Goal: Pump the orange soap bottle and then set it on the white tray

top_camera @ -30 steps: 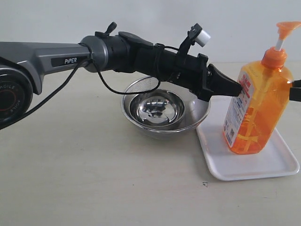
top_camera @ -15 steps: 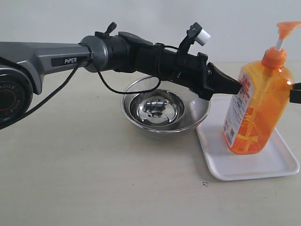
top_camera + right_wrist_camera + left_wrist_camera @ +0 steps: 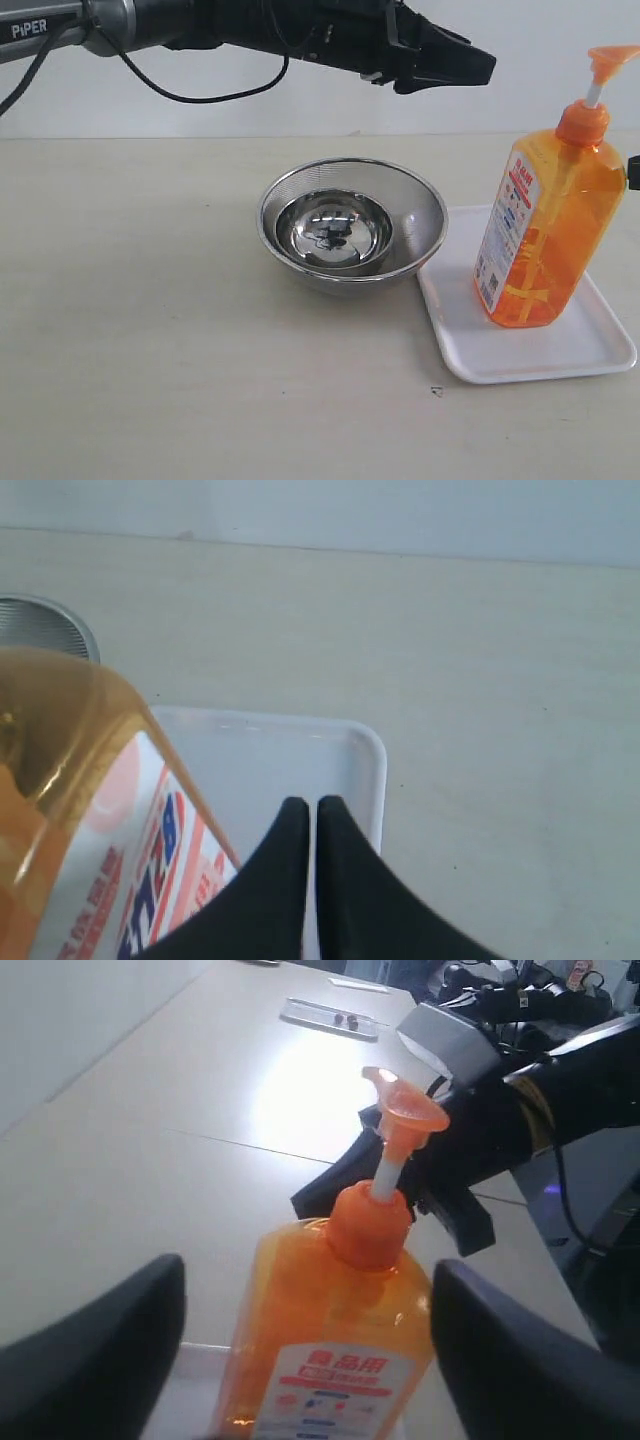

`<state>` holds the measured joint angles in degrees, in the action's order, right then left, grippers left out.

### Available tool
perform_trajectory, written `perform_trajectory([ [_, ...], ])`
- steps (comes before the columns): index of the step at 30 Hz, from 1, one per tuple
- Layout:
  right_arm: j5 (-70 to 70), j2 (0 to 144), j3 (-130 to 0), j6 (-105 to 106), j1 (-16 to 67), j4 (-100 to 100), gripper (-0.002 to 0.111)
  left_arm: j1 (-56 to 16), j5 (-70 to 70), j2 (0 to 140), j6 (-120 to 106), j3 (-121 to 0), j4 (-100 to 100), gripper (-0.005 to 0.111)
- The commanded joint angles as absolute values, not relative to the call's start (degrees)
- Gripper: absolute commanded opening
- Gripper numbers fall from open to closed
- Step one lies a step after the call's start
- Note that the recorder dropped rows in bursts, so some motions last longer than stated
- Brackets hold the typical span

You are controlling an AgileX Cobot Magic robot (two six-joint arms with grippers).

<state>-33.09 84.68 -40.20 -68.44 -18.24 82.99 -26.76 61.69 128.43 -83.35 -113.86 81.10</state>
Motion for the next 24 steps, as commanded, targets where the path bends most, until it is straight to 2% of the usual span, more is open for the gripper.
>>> perform_trajectory([
  [1, -33.1, 84.7, -41.7, -68.9, -18.2, 83.2, 0.0, -28.4, 61.2, 128.0, -80.5, -114.0, 81.4, 0.072],
  [7, -29.1, 84.7, -44.0, -71.3, -18.2, 83.3, 0.0, -32.1, 54.3, 128.3, -80.6, -114.0, 77.9, 0.071],
  [24, -26.3, 84.7, -44.2, -71.9, -18.2, 81.3, 0.0, -38.3, 48.9, 130.4, -81.4, -114.0, 78.5, 0.071],
])
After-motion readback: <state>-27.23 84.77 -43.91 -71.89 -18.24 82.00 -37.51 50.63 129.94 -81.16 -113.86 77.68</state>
